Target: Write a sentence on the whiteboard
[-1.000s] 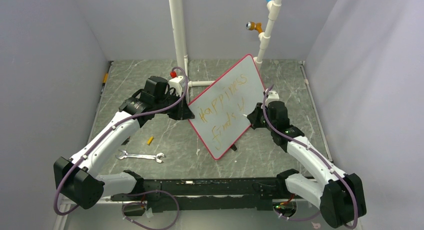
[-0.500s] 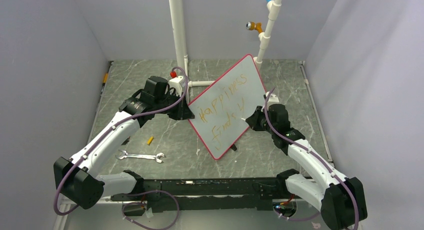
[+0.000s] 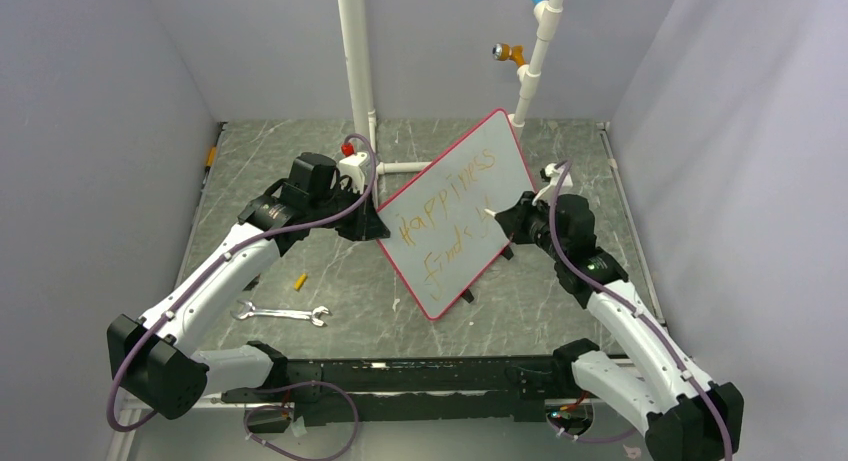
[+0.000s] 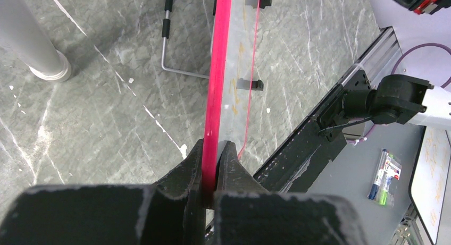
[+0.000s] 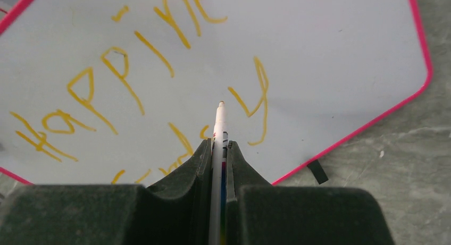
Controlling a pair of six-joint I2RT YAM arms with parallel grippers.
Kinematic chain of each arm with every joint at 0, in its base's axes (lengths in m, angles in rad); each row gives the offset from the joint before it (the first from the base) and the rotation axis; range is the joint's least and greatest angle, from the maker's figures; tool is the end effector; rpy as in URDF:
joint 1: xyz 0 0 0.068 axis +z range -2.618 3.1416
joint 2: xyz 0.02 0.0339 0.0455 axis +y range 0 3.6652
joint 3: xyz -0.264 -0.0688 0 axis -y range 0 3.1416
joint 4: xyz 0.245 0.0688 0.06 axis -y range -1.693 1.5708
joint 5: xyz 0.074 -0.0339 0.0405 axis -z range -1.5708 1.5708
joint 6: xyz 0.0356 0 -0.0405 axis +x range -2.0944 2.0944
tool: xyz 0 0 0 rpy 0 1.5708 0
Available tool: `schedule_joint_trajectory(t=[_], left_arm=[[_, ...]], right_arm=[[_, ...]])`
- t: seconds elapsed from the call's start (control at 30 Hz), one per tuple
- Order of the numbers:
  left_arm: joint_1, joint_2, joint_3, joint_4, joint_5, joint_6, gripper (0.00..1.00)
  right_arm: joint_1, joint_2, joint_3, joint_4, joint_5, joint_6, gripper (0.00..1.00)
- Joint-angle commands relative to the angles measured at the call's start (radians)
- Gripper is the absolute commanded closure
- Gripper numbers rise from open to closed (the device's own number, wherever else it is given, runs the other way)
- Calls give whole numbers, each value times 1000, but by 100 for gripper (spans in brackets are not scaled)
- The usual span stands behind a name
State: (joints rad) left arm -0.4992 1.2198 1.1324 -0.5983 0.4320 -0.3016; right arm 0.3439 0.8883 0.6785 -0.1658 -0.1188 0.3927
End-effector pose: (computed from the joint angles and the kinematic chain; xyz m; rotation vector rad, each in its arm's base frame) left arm 0.2219 -0.1380 0.3325 0.4713 2.2965 -0.9019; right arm 0.1938 0.0739 0.2859 -0.0320 1.9916 0.5981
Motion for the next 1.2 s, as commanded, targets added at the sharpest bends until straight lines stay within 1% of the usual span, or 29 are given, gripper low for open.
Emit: schedule_joint_trajectory(t=[0.0, 0.23, 0.67, 0.7, 0.93, 1.17], left_arm=[[12, 24, -31, -86, -380, 279, 100], [10, 23, -35, -84, -384, 279, 100], [8, 20, -33, -86, -388, 279, 100], [8, 20, -35, -86, -388, 280, 100], [9, 25, -34, -87, -387, 280, 100], [9, 27, -31, -87, -387, 280, 100]], right_arm=[[1, -10, 52, -6, 95, -15, 100], [-11, 74, 88, 5, 154, -23, 100], [-64, 204, 129, 61, 123, -40, 100], [-67, 211, 128, 67, 101, -39, 100], [-70, 225, 98, 105, 40, -34, 100], [-71, 212, 55, 112, 15, -29, 100]])
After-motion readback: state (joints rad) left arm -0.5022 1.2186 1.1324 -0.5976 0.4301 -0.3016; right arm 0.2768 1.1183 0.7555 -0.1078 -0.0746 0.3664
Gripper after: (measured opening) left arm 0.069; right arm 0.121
